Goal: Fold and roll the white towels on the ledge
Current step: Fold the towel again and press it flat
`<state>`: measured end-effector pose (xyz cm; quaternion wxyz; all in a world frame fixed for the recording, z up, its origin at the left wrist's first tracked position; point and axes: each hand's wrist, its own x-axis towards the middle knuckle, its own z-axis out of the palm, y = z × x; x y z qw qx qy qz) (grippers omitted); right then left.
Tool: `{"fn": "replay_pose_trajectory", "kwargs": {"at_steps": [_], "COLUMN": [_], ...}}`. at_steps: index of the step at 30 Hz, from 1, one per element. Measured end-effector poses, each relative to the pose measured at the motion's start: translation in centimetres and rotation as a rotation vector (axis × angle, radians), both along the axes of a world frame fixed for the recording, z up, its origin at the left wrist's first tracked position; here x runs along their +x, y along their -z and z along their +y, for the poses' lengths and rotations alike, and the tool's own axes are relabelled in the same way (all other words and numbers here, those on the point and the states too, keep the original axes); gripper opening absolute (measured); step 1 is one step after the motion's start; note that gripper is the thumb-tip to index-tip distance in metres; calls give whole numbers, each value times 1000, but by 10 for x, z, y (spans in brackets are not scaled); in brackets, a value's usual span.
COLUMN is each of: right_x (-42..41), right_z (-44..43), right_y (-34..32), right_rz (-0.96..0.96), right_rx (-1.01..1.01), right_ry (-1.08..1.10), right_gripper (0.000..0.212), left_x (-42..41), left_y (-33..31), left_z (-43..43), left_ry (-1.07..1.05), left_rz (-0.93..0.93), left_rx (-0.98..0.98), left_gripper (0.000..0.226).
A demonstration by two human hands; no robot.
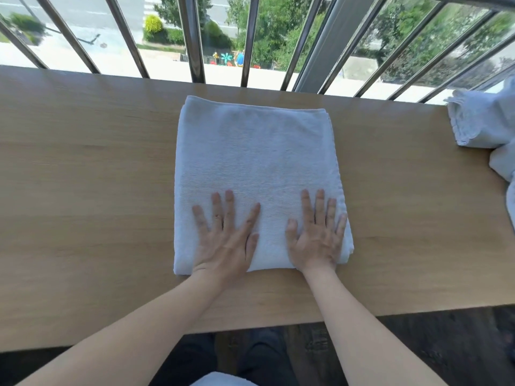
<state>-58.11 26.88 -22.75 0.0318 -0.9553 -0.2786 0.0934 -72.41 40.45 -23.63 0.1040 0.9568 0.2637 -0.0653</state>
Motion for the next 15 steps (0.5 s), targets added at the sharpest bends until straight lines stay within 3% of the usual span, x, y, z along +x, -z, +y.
{"fn": "replay_pose_trajectory", "kwargs": {"at_steps": [5, 10, 15], "right_x": [2, 4, -2], "right_z": [9, 5, 1], "right_y": [1, 2, 1], "right_rz": [29, 36, 55], "right_rx": [-98, -56, -10], "right_ry": [23, -13, -116], "right_gripper": [68, 69, 60], "left_x": [-4, -9, -5], "left_y": [-2, -5, -12], "left_z": [7, 2, -24], "left_ry": [131, 279, 107], "left_rz": [-21, -9, 67], "left_rx": [4, 54, 59], "left_gripper": [58, 57, 65]}}
